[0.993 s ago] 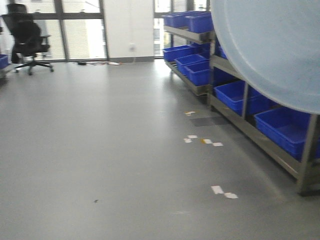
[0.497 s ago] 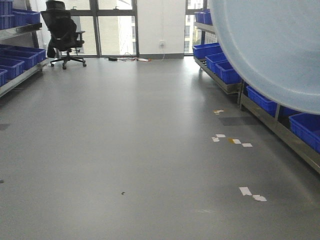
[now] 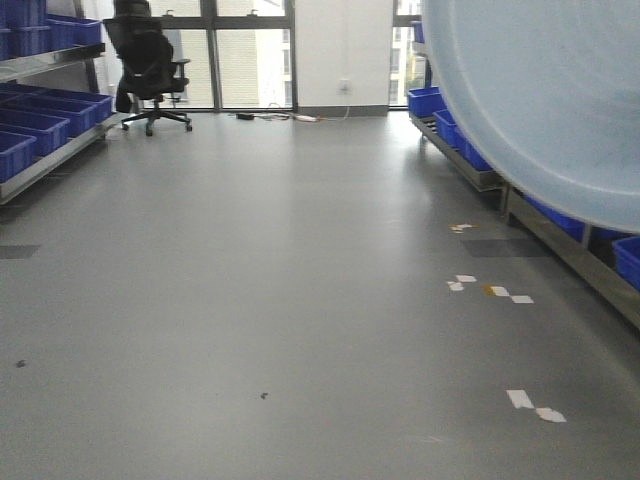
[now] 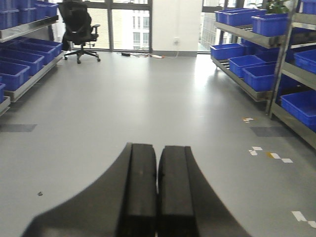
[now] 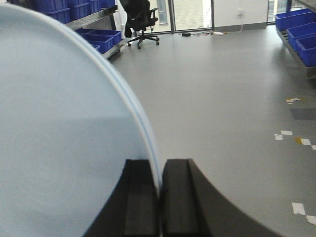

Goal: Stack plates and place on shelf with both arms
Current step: 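Turn the base away from the table holding the plates, then drive across the floor carrying the plate stack in the right gripper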

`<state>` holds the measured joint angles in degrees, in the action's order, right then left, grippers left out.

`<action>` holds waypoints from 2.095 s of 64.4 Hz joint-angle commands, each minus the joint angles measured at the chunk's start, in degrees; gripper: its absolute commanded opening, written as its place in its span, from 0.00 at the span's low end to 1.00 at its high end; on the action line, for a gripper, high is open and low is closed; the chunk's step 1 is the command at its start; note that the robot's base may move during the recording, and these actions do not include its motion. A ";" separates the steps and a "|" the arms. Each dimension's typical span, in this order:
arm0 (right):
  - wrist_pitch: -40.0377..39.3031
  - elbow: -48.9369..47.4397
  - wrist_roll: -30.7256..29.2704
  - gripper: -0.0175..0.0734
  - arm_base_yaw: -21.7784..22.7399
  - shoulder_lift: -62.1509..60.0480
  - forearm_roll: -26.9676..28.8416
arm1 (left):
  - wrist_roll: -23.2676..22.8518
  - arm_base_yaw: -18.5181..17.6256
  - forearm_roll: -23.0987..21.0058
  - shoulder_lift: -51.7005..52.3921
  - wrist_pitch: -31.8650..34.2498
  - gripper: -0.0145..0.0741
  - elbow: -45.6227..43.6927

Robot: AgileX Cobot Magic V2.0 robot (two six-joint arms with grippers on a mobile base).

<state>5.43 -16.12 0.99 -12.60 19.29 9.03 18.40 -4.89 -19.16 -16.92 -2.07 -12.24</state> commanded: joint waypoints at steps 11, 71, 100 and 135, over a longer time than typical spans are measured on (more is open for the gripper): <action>-5.74 -1.85 -0.01 0.25 -0.04 -0.03 -0.09 | -0.22 -0.12 -0.10 -0.82 4.24 0.25 -2.15; -5.74 -1.85 -0.01 0.25 -0.04 -0.03 -0.09 | -0.22 -0.12 -0.10 -0.82 4.24 0.25 -2.15; -5.74 -1.85 -0.01 0.25 -0.04 -0.03 -0.09 | -0.22 -0.12 -0.10 -0.82 4.24 0.25 -2.15; -5.74 -1.85 -0.01 0.25 -0.04 -0.03 -0.09 | -0.22 -0.12 -0.10 -0.82 4.24 0.25 -2.15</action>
<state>5.43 -16.12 0.99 -12.60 19.24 9.03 18.40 -4.89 -19.16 -16.92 -2.07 -12.24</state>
